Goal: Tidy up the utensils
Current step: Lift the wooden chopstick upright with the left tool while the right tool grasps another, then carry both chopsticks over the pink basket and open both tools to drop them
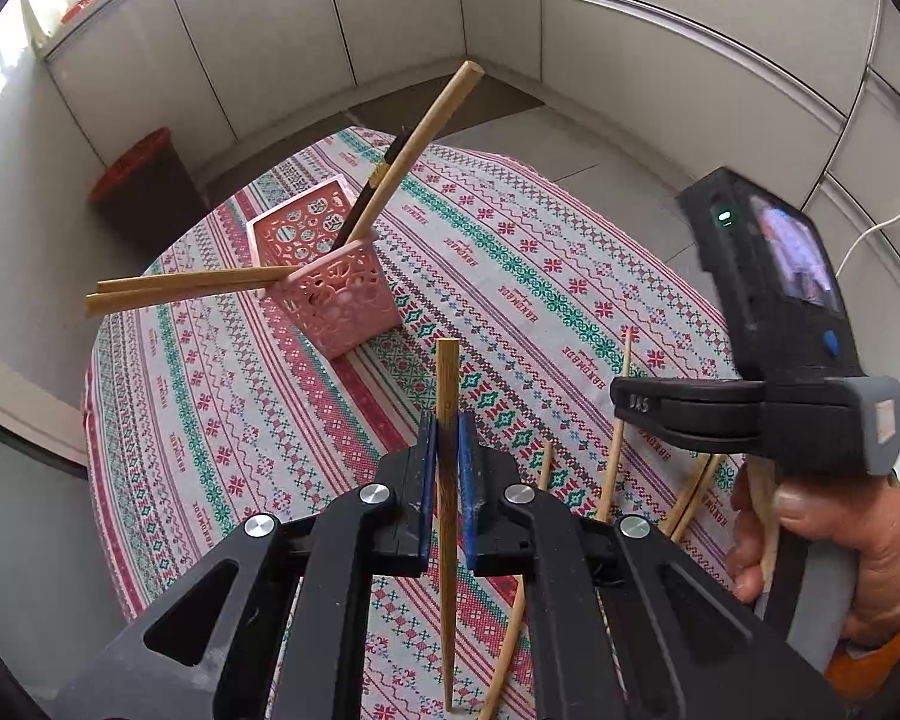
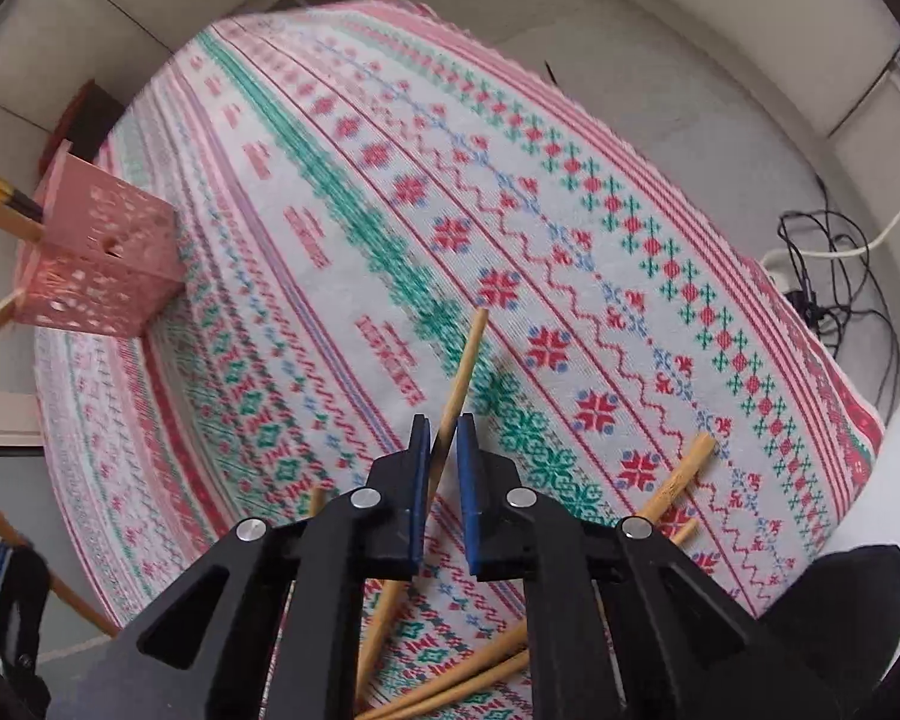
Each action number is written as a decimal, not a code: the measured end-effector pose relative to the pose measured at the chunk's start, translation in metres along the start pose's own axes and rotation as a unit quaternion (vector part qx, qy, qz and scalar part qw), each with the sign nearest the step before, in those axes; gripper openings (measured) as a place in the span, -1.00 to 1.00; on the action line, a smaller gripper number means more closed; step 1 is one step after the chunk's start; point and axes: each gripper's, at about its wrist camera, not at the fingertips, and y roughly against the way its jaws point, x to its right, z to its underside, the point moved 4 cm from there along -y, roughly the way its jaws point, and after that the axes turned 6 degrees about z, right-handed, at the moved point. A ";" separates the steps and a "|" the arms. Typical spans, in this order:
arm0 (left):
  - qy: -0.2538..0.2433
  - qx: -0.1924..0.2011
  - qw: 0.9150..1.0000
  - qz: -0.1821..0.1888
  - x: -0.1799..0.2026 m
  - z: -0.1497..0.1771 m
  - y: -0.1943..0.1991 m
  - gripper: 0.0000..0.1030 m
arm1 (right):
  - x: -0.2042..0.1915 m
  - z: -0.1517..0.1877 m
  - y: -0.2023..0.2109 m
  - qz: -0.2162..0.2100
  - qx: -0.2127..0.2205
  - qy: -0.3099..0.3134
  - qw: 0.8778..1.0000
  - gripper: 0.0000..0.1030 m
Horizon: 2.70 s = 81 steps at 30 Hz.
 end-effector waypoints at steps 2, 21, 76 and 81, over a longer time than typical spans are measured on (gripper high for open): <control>0.004 0.006 1.000 0.004 -0.001 0.001 0.005 -0.87 | -0.003 0.000 0.018 -0.018 0.016 0.009 1.000 -0.85; 0.042 0.100 0.992 0.069 -0.018 -0.005 0.094 -0.87 | -0.004 0.025 0.136 -0.063 0.091 0.087 0.990 -0.83; 0.139 0.318 0.938 -0.014 -0.087 -0.118 0.194 -0.87 | -0.090 -0.066 0.352 -0.205 0.297 0.135 0.923 -0.88; 0.164 0.297 0.940 -0.030 -0.106 -0.131 0.144 -0.86 | -0.108 -0.090 0.314 -0.190 0.288 0.139 0.928 -0.88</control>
